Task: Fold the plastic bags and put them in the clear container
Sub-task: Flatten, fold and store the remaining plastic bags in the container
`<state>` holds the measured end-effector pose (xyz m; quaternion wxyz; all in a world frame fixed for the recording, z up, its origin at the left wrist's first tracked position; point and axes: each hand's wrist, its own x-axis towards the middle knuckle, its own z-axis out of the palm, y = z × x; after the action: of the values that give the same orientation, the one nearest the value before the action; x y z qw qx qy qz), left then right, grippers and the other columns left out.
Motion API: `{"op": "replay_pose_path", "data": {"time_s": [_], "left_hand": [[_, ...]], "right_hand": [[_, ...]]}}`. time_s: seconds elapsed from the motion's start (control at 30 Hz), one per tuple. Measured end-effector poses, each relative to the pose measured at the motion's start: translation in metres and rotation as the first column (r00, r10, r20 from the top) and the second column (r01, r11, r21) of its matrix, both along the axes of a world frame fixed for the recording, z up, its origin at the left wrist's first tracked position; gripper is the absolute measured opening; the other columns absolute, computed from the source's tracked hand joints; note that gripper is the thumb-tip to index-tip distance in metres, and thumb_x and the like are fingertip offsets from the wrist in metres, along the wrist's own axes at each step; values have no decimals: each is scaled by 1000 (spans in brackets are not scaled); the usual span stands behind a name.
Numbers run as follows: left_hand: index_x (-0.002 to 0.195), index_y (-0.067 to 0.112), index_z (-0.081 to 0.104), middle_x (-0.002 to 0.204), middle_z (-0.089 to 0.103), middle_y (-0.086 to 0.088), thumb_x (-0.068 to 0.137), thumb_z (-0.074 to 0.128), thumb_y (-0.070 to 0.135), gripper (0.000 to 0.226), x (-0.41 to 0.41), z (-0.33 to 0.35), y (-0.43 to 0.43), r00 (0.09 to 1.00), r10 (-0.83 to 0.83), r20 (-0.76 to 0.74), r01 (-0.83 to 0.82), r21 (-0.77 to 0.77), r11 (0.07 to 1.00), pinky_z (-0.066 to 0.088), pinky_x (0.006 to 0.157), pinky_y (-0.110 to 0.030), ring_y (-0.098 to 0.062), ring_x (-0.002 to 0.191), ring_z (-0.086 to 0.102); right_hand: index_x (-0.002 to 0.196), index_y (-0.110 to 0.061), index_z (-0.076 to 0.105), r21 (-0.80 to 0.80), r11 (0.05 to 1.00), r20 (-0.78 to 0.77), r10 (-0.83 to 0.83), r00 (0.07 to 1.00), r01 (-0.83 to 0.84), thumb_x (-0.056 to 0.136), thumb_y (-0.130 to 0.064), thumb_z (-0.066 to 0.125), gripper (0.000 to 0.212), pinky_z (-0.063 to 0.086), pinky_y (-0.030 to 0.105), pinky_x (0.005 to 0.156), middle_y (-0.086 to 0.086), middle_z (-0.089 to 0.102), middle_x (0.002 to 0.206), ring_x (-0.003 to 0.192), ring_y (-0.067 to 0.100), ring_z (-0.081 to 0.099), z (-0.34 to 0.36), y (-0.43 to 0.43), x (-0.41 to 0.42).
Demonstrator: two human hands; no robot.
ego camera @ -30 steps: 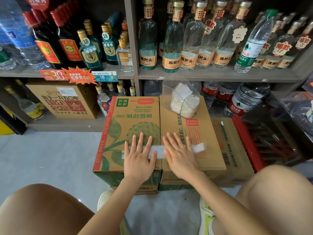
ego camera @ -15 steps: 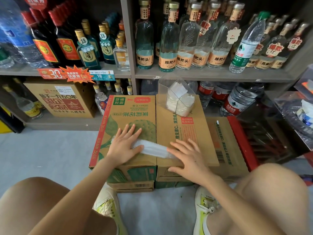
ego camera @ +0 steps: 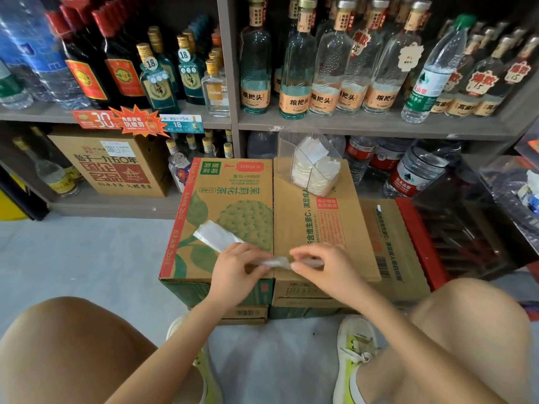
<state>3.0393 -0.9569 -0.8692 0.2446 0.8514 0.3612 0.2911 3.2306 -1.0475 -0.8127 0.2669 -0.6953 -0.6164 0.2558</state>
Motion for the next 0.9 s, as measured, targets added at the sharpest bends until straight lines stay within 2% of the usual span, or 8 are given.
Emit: {"op": "replay_pose_path", "data": {"time_s": [0.1,0.17,0.27,0.57,0.67,0.77,0.83,0.9], "left_hand": [[92,27,73,85,71,8,90,67,26,7,1,11,-1,975,187,122,-139,-325,936,50,72,-28,-12,82,62],[89,31,71,84,71,10,91,65,24,9,0,17,0,941,281,190,-146,-522,841,49,74,-22,-9,84,63],[95,30,70,89,73,12,92,63,19,13,-2,19,1,908,319,273,-86,-624,777,49,79,-17,-4,87,66],[112,21,64,101,72,-3,95,58,22,18,1,29,8,807,509,300,-106,-774,624,51,85,-27,-16,97,66],[109,26,64,94,73,-8,94,60,29,16,3,29,7,821,491,291,-114,-760,640,52,83,-34,-20,91,67],[107,34,62,86,69,-21,93,61,32,14,-1,26,5,873,410,264,-105,-719,687,51,86,-43,-29,82,65],[107,36,61,81,72,-14,93,62,27,16,-4,23,4,893,348,287,-49,-705,708,52,83,-42,-29,81,66],[105,30,64,80,74,2,92,63,17,18,-8,25,3,888,312,337,21,-708,706,51,79,-29,-13,81,67]], "right_hand": [[122,-44,50,-127,992,-442,-53,895,-4,75,-36,76,55,35,23,101,-22,58,121,115,-5,49,17,9,12],[130,-42,44,-148,988,-548,-56,834,-31,63,-46,82,78,34,22,103,-19,56,128,122,-4,47,14,18,17],[140,-33,37,-211,971,-587,-31,809,-116,62,-40,82,91,34,25,106,-16,52,135,125,-2,45,2,33,3],[135,-18,45,-246,956,-749,-83,657,-160,72,16,58,72,43,23,91,-5,59,130,118,6,55,-14,56,-19],[121,-20,58,-246,969,-717,-187,671,8,82,6,64,48,46,22,85,-5,68,115,104,7,63,-14,64,-28],[108,-12,67,-233,959,-683,-281,674,163,86,-11,68,22,41,18,63,-3,72,98,78,3,61,-12,71,-40],[101,-9,69,-229,950,-680,-311,664,211,87,-12,67,15,39,12,55,-7,69,84,59,-5,55,-11,72,-44],[93,-13,70,-219,952,-696,-307,649,215,88,-11,66,7,40,10,54,-9,67,76,55,-5,55,-9,69,-42]]}}
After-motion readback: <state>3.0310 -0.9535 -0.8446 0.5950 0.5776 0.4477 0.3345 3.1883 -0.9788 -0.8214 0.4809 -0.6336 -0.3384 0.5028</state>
